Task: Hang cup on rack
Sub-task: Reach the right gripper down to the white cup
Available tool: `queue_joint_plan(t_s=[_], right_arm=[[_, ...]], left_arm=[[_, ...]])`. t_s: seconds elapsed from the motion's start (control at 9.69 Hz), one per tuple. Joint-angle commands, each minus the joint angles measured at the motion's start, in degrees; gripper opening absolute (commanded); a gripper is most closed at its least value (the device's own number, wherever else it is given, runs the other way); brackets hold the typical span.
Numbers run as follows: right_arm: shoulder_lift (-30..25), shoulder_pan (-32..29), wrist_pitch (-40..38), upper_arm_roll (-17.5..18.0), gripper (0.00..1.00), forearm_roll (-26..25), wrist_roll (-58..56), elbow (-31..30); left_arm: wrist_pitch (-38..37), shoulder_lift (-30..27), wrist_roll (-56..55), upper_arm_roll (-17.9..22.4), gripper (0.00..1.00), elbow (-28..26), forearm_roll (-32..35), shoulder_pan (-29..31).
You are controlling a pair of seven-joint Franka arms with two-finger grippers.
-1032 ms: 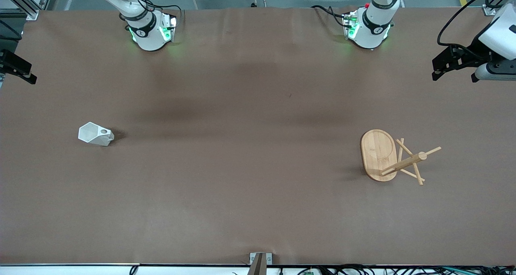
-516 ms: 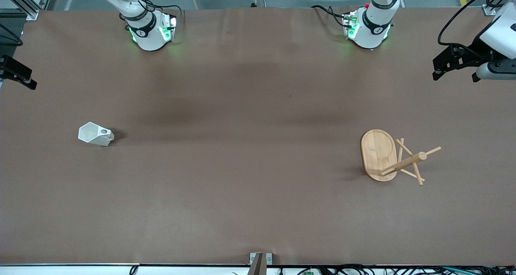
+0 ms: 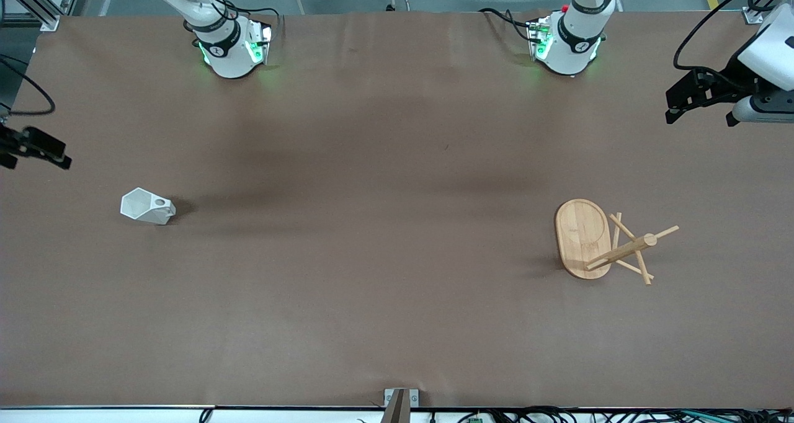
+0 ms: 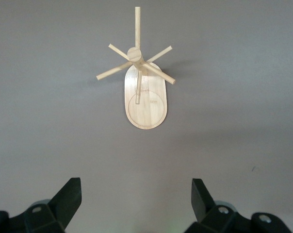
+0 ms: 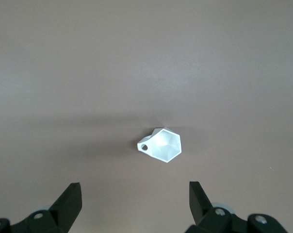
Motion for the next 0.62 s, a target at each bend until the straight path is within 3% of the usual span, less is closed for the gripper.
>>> queue_joint_plan(t_s=[0.0, 0.52], right_arm=[[1.1, -4.3, 8.3, 0.4, 0.98, 3.1, -7.2, -7.7], [11.9, -9.1, 20.4, 0.5, 0.91, 3.5, -18.0, -13.0]], left_arm=[[-0.8, 1.1, 0.2, 0.0, 1.0, -0.2, -0.6, -0.4], [-1.1, 1.1, 0.2, 0.0, 1.0, -0.2, -0.6, -0.2]])
